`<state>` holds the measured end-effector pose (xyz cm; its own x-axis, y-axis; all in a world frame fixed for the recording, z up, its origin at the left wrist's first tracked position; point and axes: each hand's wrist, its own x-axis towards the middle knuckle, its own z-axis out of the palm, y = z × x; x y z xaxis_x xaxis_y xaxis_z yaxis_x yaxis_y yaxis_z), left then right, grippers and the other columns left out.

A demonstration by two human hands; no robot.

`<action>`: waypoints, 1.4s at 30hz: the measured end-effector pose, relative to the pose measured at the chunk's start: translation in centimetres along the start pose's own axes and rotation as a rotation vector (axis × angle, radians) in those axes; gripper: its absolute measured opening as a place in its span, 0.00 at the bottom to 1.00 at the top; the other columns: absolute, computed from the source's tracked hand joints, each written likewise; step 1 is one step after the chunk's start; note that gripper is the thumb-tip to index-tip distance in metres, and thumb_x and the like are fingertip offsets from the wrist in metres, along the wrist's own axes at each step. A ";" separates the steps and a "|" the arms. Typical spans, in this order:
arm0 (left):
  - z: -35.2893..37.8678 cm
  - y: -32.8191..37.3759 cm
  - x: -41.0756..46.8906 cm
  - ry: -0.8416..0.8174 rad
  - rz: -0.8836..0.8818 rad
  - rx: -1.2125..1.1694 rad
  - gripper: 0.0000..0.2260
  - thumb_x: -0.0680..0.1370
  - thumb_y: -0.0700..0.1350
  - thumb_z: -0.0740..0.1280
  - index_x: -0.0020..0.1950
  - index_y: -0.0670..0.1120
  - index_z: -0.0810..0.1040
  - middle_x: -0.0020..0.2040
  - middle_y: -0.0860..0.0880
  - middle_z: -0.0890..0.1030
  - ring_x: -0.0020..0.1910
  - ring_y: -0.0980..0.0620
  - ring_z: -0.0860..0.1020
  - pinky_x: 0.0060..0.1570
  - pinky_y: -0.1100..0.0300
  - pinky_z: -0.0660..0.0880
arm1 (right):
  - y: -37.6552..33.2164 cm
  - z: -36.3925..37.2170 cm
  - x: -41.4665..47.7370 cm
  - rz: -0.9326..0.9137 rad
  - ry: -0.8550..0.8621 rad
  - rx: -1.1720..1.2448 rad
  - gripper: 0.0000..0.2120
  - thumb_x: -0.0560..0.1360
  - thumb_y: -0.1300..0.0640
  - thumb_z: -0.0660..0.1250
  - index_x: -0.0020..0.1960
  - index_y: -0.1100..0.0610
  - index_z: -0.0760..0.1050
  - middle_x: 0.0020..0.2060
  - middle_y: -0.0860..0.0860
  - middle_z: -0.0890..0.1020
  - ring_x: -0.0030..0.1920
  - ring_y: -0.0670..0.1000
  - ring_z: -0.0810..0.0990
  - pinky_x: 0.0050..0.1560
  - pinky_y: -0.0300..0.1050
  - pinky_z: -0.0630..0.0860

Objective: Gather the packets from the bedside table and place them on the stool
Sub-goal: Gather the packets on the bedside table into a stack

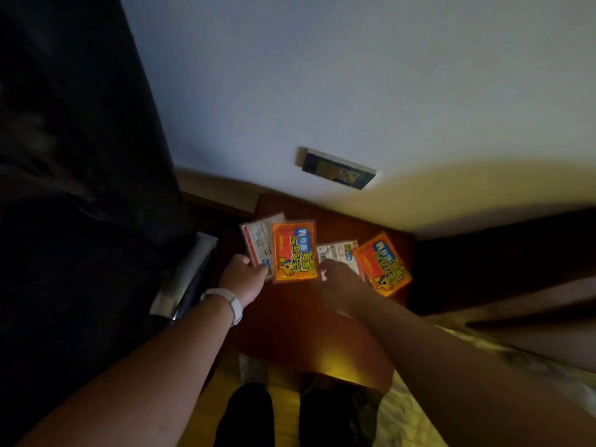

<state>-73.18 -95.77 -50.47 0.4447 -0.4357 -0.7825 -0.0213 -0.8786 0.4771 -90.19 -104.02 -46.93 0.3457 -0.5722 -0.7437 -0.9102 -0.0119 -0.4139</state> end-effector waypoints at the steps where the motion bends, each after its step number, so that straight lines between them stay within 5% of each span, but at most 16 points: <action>1: 0.5 0.0 0.9 0.017 -0.004 0.002 0.15 0.78 0.44 0.65 0.64 0.42 0.71 0.50 0.47 0.76 0.41 0.52 0.74 0.34 0.61 0.68 | 0.2 0.5 1.3 0.005 0.015 0.012 0.15 0.74 0.53 0.64 0.59 0.55 0.73 0.55 0.57 0.80 0.45 0.56 0.81 0.43 0.47 0.79; 6: 2.2 -1.6 6.0 0.114 -0.039 0.008 0.25 0.76 0.46 0.68 0.69 0.38 0.67 0.56 0.43 0.78 0.43 0.50 0.75 0.40 0.57 0.73 | 1.9 3.3 7.4 -0.029 0.114 -0.048 0.24 0.66 0.45 0.63 0.60 0.52 0.72 0.54 0.57 0.78 0.49 0.57 0.79 0.50 0.54 0.78; 11: 2.8 -3.5 10.3 0.187 -0.042 -0.044 0.28 0.76 0.52 0.67 0.70 0.40 0.66 0.53 0.46 0.80 0.42 0.51 0.78 0.37 0.58 0.74 | 2.5 4.7 10.9 -0.026 0.248 -0.219 0.28 0.70 0.45 0.66 0.66 0.55 0.65 0.58 0.57 0.71 0.58 0.60 0.71 0.58 0.57 0.72; 16: 3.7 -3.6 12.3 0.223 0.055 -0.140 0.20 0.75 0.54 0.68 0.63 0.48 0.70 0.47 0.51 0.82 0.43 0.49 0.84 0.42 0.48 0.84 | 1.2 5.2 12.7 -0.058 0.359 -0.356 0.35 0.69 0.38 0.67 0.67 0.55 0.61 0.60 0.56 0.69 0.61 0.58 0.69 0.58 0.57 0.69; 21: 4.1 -3.4 12.7 0.356 0.236 -0.025 0.08 0.74 0.49 0.70 0.51 0.54 0.74 0.52 0.51 0.80 0.44 0.51 0.83 0.37 0.53 0.84 | -0.3 6.1 13.0 -0.013 0.389 -0.386 0.47 0.63 0.32 0.71 0.70 0.57 0.55 0.62 0.58 0.66 0.62 0.60 0.67 0.58 0.57 0.70; 27: 3.9 -2.8 12.8 0.409 0.217 -0.006 0.02 0.77 0.45 0.67 0.45 0.49 0.76 0.50 0.50 0.74 0.41 0.51 0.81 0.33 0.59 0.80 | -1.7 7.2 13.3 0.009 0.340 -0.357 0.46 0.64 0.37 0.74 0.70 0.58 0.55 0.62 0.59 0.65 0.62 0.60 0.68 0.57 0.56 0.71; 33: 3.8 -2.7 13.2 0.411 0.185 -0.020 0.09 0.77 0.47 0.63 0.36 0.51 0.75 0.48 0.46 0.82 0.38 0.48 0.84 0.31 0.55 0.83 | -1.9 7.1 13.2 -0.038 0.323 -0.322 0.38 0.65 0.41 0.75 0.65 0.57 0.61 0.61 0.58 0.66 0.61 0.59 0.69 0.59 0.56 0.71; 35: 3.8 -2.4 12.8 0.420 0.221 -0.041 0.08 0.76 0.46 0.62 0.36 0.51 0.74 0.49 0.46 0.81 0.43 0.47 0.84 0.33 0.55 0.83 | -1.7 7.2 13.1 -0.082 0.346 -0.282 0.35 0.66 0.44 0.75 0.64 0.56 0.63 0.61 0.57 0.66 0.61 0.59 0.67 0.60 0.58 0.71; 38: 3.9 -1.7 11.1 0.391 0.286 -0.153 0.06 0.80 0.43 0.60 0.43 0.47 0.72 0.45 0.49 0.79 0.42 0.52 0.80 0.28 0.71 0.76 | -1.4 7.6 12.9 -0.140 0.429 -0.134 0.29 0.67 0.51 0.75 0.62 0.55 0.64 0.61 0.56 0.64 0.60 0.58 0.65 0.58 0.59 0.73; 42: 4.1 -1.0 9.7 0.296 0.271 -0.380 0.06 0.82 0.42 0.59 0.45 0.47 0.67 0.43 0.53 0.76 0.41 0.57 0.78 0.26 0.72 0.72 | -0.8 7.4 13.2 -0.078 0.505 0.117 0.33 0.67 0.53 0.74 0.67 0.50 0.61 0.64 0.54 0.61 0.63 0.55 0.63 0.52 0.48 0.70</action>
<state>-72.48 -99.95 -60.19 0.7024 -0.5143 -0.4921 0.1304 -0.5867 0.7992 -83.25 -105.46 -60.29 0.2323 -0.8978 -0.3741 -0.8444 0.0047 -0.5357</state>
